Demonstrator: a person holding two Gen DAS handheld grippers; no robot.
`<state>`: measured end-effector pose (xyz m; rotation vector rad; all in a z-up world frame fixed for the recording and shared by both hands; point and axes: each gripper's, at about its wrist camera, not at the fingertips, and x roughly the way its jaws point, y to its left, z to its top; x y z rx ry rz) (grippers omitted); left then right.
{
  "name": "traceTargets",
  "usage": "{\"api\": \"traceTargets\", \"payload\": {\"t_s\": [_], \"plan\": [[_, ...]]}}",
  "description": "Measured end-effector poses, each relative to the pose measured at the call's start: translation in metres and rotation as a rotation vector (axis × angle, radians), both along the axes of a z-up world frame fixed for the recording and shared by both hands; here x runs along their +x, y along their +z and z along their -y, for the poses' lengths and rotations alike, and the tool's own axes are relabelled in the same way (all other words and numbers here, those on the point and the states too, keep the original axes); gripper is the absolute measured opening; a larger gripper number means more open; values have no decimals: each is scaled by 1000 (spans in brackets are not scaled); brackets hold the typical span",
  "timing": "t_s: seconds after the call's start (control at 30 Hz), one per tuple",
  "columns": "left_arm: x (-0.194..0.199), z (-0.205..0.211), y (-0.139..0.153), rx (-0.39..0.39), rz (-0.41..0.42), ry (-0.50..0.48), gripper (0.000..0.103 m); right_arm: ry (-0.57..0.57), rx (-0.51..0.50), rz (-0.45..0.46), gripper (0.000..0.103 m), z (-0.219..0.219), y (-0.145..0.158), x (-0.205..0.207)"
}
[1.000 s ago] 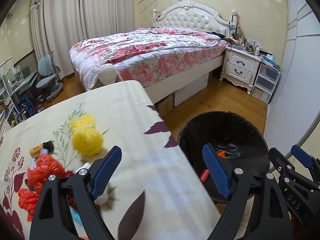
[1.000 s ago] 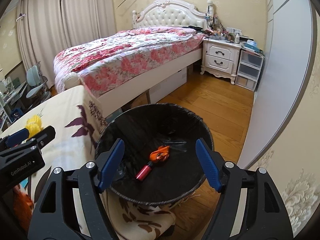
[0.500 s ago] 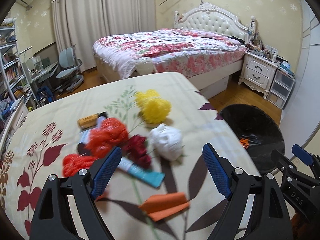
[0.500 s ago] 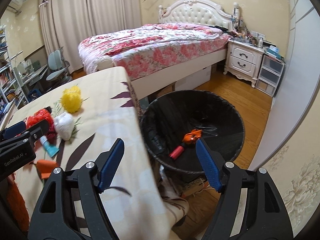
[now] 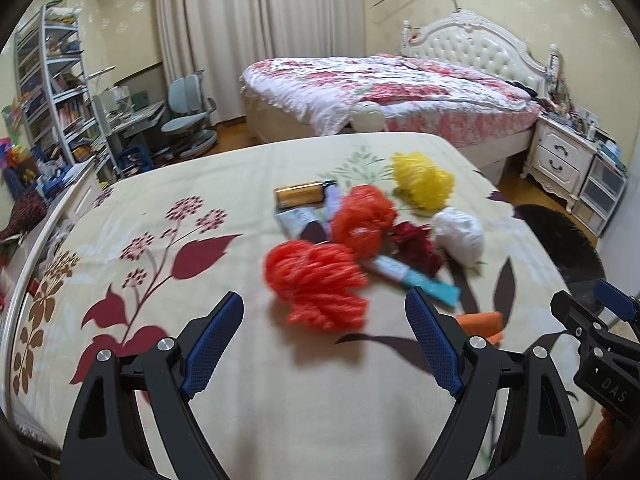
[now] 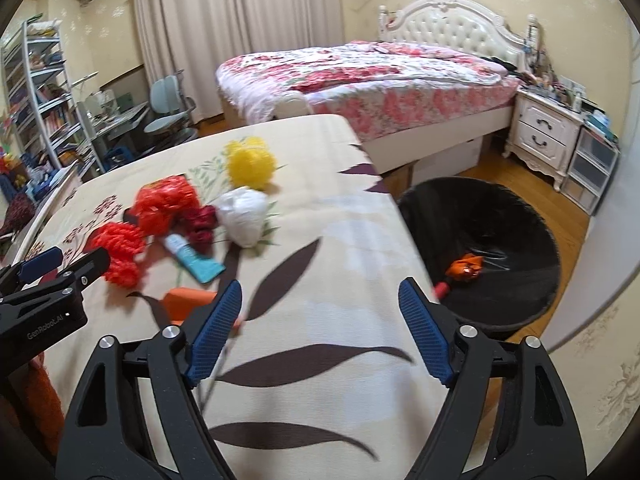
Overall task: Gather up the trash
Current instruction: 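Grasp the orange paper with the right tool while the left tool reaches the red mesh bag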
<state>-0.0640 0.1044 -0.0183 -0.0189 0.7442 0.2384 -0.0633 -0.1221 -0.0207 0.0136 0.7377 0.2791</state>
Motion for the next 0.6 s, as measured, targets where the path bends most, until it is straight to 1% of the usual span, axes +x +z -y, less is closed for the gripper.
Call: {"api": "traceTargets", "payload": {"t_s": [0.2, 0.33, 0.43, 0.6], "plan": [[-12, -36, -9, 2, -18, 86, 83, 99, -10, -18, 80, -40, -5, -6], [-15, -53, -14, -11, -26, 128, 83, 138, -25, -37, 80, -59, -11, -7], [-17, -59, -15, -18, -27, 141, 83, 153, -41, -53, 80, -69, -17, -8], [-16, -60, -17, -31, -30, 138, 83, 143, -62, -85, 79, -74, -26, -4]]}}
